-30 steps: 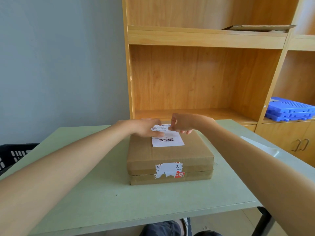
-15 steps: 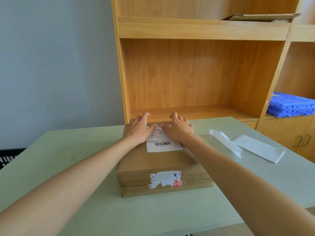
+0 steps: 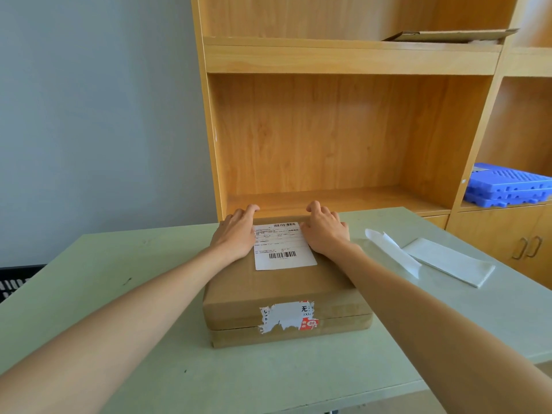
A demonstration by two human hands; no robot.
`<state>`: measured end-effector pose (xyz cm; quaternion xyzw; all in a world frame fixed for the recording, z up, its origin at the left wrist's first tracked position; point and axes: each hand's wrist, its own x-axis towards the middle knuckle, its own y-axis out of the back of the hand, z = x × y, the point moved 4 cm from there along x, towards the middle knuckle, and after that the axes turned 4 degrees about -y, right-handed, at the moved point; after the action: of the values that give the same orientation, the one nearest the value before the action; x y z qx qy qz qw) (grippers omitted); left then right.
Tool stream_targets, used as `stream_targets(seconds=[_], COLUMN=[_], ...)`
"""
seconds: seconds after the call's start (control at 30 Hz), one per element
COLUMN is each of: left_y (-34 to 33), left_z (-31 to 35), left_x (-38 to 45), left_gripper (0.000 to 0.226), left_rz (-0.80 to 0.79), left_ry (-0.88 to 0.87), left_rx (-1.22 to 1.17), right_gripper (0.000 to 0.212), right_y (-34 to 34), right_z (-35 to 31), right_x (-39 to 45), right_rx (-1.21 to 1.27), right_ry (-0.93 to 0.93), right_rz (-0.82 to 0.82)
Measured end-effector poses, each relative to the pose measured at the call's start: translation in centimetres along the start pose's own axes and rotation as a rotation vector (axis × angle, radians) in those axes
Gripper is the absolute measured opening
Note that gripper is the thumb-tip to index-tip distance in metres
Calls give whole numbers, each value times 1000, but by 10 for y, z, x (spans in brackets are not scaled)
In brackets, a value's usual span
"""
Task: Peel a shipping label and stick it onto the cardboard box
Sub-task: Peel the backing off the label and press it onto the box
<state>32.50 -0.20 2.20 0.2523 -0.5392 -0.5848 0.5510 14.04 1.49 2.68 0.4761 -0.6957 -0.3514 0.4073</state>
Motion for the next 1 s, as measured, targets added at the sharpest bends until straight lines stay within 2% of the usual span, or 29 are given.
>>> stream_targets(seconds=[0.17, 0.3, 0.4, 0.73, 0.9, 1.0], left_y=[3, 0, -2, 14, 19, 20], left_z=[4, 17, 19, 12, 15, 25], left_x=[-9, -22, -27, -42, -51, -59], left_gripper=[43, 63, 70, 40, 41, 53], left_rz=[-13, -163, -199, -120, -109, -145], left_ry=[19, -20, -17, -54, -50, -38], left_rx=[-87, -123, -133, -58, -34, -86], right_gripper=[37, 48, 53, 37, 36, 42], right_y=[2, -1, -4, 12, 12, 9], right_z=[-6, -15, -17, 2, -6, -12], right_x=[-10, -20, -26, -39, -48, -56], right_rx=[38, -35, -99, -84, -64, -83], right_ry=[31, 91, 123, 93, 132, 173], right_rz=[-9, -29, -30, -13, -22, -39])
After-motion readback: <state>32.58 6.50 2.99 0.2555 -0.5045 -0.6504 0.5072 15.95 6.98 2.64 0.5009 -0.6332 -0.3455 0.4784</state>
